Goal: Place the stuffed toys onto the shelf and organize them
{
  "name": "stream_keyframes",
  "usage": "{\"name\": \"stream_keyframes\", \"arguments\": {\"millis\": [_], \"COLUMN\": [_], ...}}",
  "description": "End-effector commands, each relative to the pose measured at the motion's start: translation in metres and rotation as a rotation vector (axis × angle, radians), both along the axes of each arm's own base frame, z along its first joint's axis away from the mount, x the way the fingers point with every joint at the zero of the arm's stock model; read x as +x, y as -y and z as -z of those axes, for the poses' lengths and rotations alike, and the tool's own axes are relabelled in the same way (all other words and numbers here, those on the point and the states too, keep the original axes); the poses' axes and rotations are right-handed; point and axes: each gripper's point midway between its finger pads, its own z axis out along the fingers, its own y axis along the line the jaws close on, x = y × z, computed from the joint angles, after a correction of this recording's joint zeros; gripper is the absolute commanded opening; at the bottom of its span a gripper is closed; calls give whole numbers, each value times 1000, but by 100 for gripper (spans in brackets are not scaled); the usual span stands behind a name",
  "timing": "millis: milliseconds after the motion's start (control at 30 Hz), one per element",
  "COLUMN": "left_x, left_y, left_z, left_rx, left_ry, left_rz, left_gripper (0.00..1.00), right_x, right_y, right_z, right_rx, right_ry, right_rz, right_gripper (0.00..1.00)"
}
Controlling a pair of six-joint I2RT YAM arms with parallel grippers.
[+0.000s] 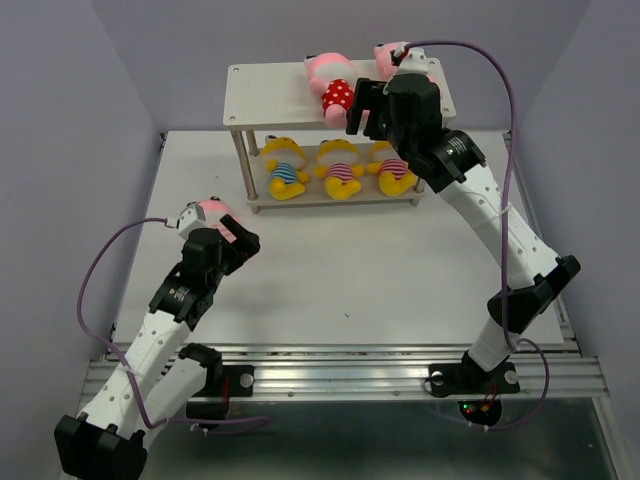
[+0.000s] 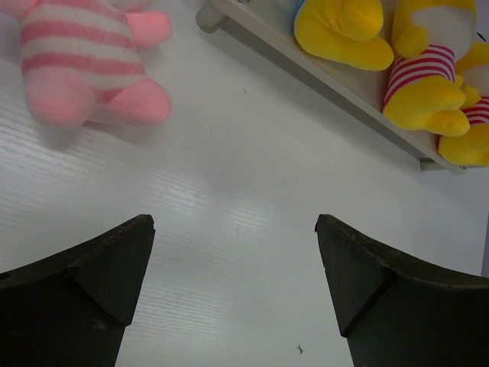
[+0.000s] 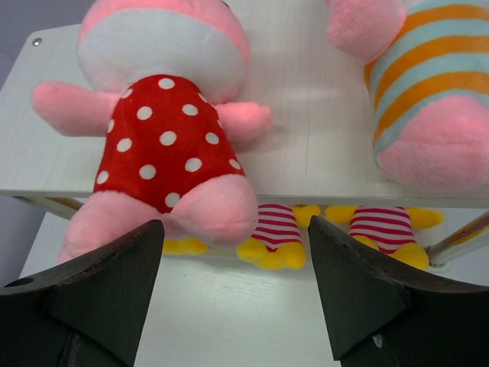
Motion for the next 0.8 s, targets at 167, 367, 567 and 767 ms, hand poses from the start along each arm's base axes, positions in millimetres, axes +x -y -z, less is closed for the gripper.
{"name": "stream_keyframes", "arguments": {"millis": [167, 367, 567, 767], "left_x": [5, 5, 5, 5], "left_y": [-3, -3, -4, -4], "left_z": [-5, -5, -7, -6], "left_rx": [15, 15, 14, 14], "left_ry": [24, 24, 29, 29], "left_rz": [-15, -15, -18, -16], "left_gripper": [99, 99, 99, 99], "right_x": [21, 24, 28, 27], "right_y": [4, -1, -3, -3], "right_z": [-21, -16, -12, -11], "right_rx": [52, 60, 74, 98], "right_ry": [93, 92, 82, 81], "right_rz": [-11, -44, -57, -49], "right_gripper": [77, 70, 59, 32]}}
